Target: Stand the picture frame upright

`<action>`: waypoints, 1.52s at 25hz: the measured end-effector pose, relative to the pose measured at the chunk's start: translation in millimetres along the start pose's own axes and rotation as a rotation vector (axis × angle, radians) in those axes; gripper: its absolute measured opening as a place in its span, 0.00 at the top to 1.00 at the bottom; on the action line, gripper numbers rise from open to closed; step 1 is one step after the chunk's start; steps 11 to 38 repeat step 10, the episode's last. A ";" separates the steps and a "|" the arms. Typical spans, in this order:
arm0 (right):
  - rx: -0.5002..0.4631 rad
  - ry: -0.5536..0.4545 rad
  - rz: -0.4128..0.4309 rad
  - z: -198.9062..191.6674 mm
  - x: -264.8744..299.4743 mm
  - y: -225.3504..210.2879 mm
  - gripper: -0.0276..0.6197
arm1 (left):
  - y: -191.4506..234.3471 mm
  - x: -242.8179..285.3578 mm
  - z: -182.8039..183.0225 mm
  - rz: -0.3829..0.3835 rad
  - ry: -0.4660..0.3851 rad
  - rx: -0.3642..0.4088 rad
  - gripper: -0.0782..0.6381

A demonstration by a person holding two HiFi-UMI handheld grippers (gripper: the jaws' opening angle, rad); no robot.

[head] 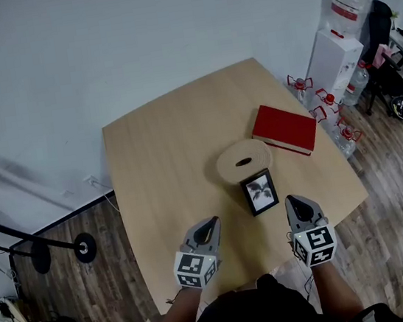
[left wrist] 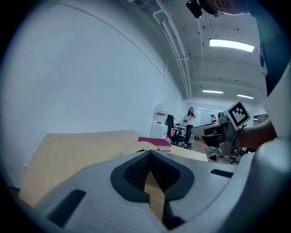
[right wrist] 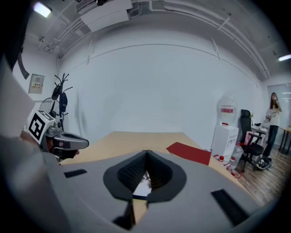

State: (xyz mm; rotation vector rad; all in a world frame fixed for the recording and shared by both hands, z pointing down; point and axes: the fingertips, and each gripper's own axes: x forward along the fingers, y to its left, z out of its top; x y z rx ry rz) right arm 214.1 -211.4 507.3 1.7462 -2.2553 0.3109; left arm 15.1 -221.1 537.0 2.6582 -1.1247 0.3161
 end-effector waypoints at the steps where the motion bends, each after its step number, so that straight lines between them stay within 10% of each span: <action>1: -0.001 -0.002 0.002 0.7 -0.4 1.2 0.94 | 0.0 -0.8 -0.4 0.000 0.002 0.001 0.90; 38: -0.019 0.012 0.014 -1.0 -5.2 3.4 0.94 | -6.2 -4.3 -2.6 0.003 0.004 -0.006 0.90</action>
